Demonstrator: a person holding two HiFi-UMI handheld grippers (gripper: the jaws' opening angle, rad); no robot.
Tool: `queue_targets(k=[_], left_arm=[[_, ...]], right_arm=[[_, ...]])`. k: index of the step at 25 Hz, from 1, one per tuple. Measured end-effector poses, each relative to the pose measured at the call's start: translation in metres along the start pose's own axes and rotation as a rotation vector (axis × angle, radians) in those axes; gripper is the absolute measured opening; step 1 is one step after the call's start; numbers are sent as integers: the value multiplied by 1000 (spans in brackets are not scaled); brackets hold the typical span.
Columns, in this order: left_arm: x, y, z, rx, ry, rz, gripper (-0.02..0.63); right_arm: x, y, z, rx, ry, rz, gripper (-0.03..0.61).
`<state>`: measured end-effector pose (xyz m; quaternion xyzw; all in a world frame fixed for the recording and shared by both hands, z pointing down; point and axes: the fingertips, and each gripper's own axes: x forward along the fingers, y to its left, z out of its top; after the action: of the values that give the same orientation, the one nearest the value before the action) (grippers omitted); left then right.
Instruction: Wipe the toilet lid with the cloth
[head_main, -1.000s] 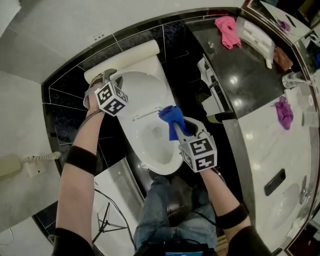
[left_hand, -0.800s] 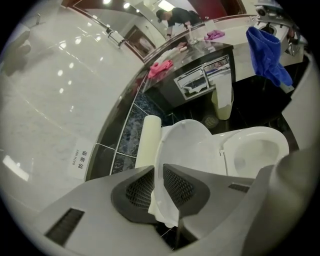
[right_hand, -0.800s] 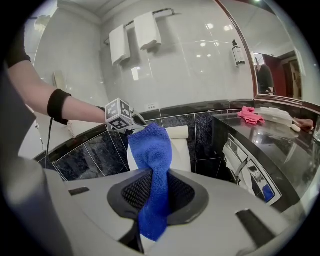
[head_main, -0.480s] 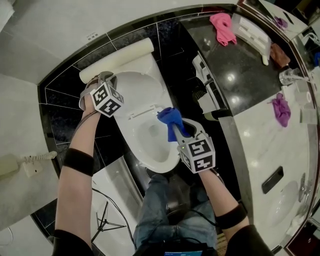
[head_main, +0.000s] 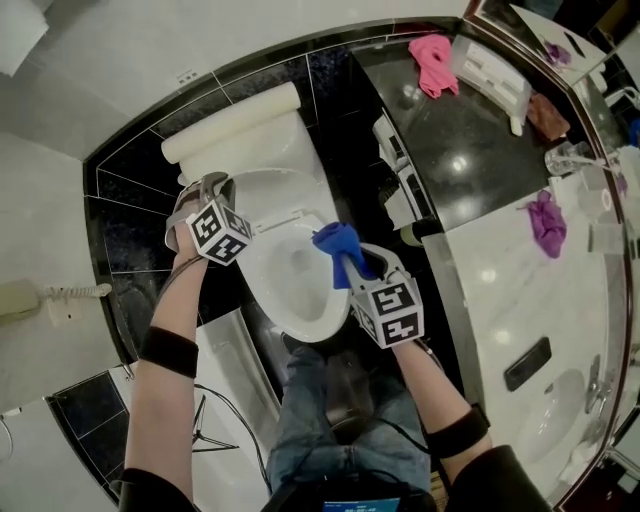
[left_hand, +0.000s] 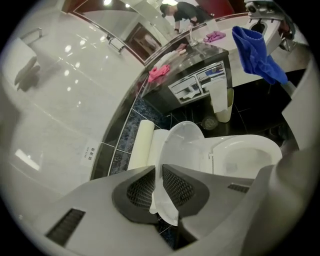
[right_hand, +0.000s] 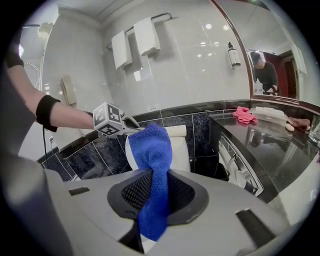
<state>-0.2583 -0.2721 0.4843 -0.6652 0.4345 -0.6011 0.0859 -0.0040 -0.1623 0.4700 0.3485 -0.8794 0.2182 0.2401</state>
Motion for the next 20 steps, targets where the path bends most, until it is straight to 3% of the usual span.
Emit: queue_targets(k=[7,15,20], left_arm=[[-43,-48,3,-69,43,73,44],[-93,-132,3,-193,110,119,48],[-111,-178,-1,-202,100,148,48]], right_arm=[[-27,-5,-2,-26,-10,72,98],[-50,-8,-26,-71,8,153,98],[-52,-2,-56,-85,41,148,98]])
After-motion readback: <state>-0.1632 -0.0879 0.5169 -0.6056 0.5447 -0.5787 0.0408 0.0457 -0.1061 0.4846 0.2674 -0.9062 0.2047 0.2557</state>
